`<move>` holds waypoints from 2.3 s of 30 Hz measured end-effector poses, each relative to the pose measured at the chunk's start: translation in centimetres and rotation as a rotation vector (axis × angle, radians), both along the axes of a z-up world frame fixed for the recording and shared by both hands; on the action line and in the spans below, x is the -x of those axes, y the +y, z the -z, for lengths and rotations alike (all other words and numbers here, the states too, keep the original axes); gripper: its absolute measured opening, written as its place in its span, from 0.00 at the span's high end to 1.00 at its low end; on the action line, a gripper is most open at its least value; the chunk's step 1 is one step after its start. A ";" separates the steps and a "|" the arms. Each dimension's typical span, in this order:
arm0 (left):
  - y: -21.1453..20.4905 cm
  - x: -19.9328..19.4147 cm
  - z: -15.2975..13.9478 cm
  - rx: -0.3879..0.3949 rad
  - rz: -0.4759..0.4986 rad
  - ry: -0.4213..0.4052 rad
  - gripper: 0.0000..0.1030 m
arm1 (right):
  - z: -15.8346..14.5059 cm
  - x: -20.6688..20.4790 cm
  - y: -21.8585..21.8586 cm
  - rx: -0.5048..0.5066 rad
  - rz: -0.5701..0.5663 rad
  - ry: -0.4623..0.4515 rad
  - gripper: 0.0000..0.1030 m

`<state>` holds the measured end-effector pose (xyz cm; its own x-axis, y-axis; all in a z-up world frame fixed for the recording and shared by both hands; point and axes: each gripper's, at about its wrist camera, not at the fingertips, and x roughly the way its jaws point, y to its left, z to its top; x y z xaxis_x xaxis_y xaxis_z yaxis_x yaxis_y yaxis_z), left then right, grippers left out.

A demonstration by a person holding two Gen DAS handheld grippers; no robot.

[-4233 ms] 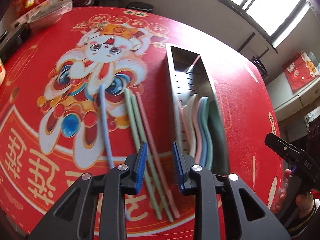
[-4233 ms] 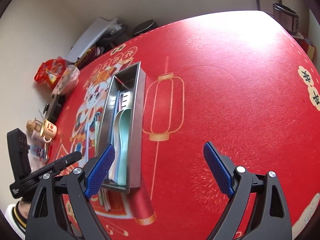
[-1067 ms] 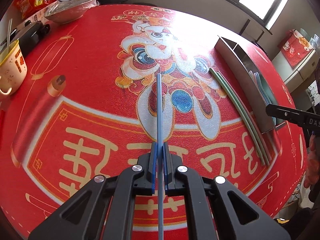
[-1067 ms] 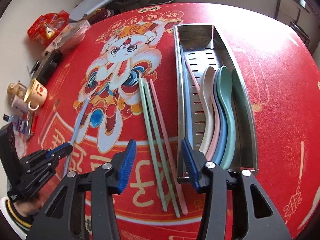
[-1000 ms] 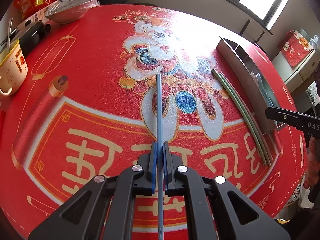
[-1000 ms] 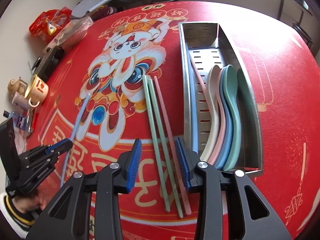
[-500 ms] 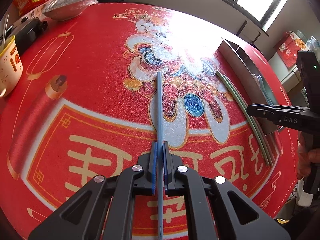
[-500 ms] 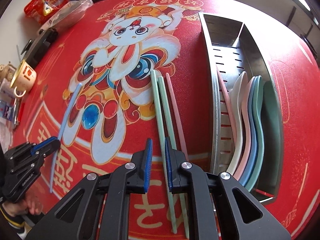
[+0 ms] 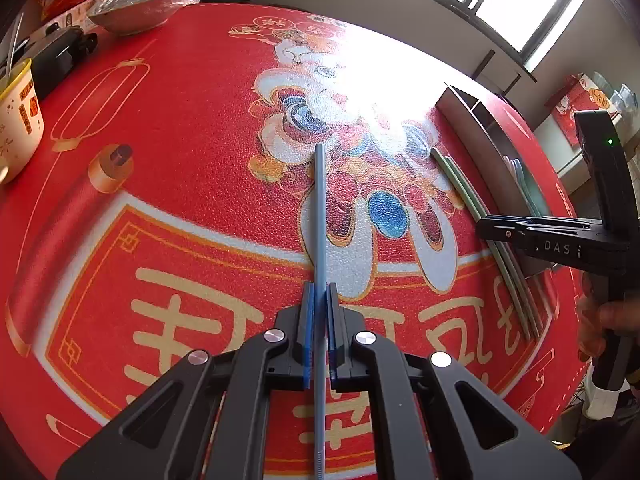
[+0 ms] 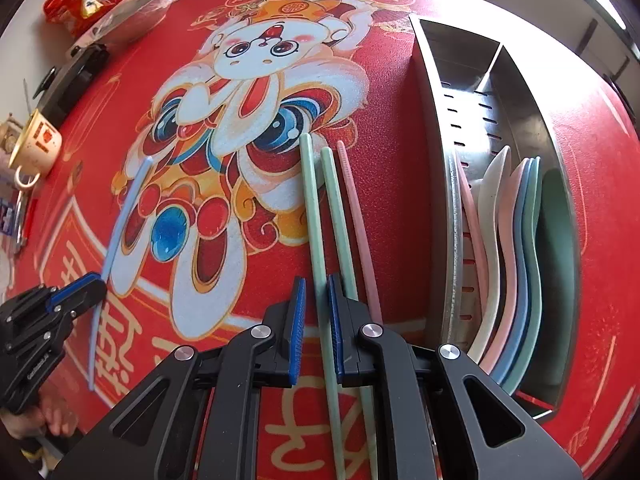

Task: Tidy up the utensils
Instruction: 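Close the right tool on the mint-green chopstick, then carry the mint-green chopstick with the right tool over the tray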

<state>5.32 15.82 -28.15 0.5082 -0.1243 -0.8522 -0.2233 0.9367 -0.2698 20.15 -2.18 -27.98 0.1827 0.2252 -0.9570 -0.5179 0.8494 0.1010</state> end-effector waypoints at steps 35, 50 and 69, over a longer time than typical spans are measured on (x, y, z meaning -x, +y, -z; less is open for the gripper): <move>0.1 0.5 -0.4 0.030 -0.070 0.006 0.95 | -2.9 4.3 -3.5 -0.216 -0.096 0.006 0.95; -1.1 -0.1 -3.4 0.060 -0.089 -0.063 0.95 | -6.4 2.9 -5.7 -0.352 -0.068 -0.010 0.95; -1.6 0.5 -1.5 0.089 -0.132 -0.002 0.95 | -7.9 -7.3 -10.8 -0.327 0.204 -0.110 0.95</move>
<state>4.81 14.22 -26.62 0.5266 -0.1315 -0.8399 -0.3420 0.8717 -0.3509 27.44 -12.98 -20.13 0.3528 0.4630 -0.8131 -0.3651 0.8682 0.3360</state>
